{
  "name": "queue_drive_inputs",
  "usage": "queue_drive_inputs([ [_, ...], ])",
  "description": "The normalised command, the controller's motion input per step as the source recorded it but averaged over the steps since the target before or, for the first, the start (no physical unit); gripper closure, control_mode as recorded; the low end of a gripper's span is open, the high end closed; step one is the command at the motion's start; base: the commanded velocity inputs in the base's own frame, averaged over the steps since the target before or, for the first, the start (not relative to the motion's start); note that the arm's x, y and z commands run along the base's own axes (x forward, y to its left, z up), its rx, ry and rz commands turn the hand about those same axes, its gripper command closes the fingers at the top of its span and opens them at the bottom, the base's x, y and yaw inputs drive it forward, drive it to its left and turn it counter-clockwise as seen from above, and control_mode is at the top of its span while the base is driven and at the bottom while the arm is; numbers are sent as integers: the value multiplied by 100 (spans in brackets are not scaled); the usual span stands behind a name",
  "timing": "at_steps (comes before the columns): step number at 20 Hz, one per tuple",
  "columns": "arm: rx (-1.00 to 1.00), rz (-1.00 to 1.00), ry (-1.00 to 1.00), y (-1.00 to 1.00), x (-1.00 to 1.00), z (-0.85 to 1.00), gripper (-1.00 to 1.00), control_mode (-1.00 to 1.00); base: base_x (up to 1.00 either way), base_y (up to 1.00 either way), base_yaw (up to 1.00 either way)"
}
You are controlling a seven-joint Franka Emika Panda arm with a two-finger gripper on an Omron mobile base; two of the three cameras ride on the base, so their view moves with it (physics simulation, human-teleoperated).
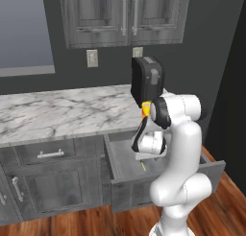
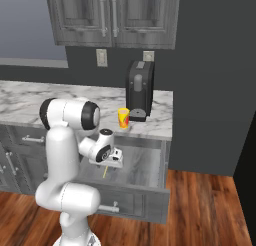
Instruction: Pick up the straw from the right drawer and put it inside the smoothie cup.
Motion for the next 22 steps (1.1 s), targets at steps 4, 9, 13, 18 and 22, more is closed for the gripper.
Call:
queue_drive_inputs([
  [4,0,0,2,6,22,-30,-100,-100,0,0,0],
  [9,0,0,3,5,25,-25,-100,-100,0,0,0],
  [13,0,0,4,1,27,-17,-100,-100,0,0,0],
  [18,0,0,2,1,28,-16,-100,-100,0,0,0],
  [22,0,0,1,4,27,-16,-100,-100,0,0,0],
])
